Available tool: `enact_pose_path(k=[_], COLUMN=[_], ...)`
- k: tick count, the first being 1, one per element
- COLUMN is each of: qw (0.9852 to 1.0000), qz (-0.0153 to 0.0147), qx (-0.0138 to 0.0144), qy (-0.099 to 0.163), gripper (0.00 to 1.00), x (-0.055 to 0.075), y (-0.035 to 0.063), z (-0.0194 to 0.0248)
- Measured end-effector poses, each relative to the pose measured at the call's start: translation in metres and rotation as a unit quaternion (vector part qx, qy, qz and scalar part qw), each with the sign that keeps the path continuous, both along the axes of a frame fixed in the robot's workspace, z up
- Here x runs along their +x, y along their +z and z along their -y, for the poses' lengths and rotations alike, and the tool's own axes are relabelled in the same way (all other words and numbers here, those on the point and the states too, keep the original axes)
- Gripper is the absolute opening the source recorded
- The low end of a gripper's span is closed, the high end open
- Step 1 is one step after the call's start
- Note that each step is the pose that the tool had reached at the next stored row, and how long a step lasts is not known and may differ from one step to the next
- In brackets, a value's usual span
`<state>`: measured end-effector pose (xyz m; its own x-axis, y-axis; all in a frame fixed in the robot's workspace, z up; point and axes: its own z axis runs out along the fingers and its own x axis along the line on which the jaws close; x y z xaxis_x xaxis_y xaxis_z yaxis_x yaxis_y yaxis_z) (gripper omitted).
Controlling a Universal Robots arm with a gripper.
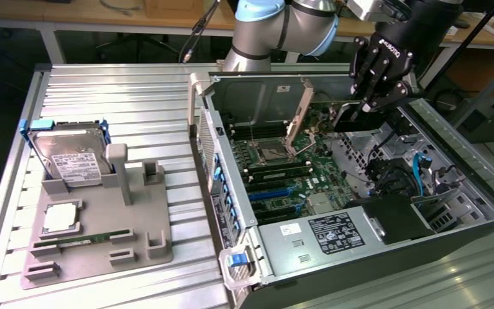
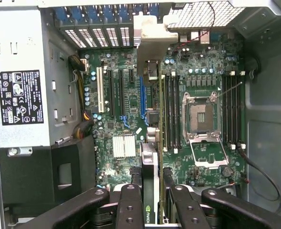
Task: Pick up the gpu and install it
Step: 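Insert the gpu into the slot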
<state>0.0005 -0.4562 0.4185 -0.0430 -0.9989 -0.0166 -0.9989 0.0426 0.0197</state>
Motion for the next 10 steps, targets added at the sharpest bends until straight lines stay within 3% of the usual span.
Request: enact_pose_path(k=[10], qw=[1.0], qz=[0.0], qx=[-0.0001], qy=[0.003], gripper=[0.27], x=[-0.0001], y=[-0.0045], z=[-0.0003])
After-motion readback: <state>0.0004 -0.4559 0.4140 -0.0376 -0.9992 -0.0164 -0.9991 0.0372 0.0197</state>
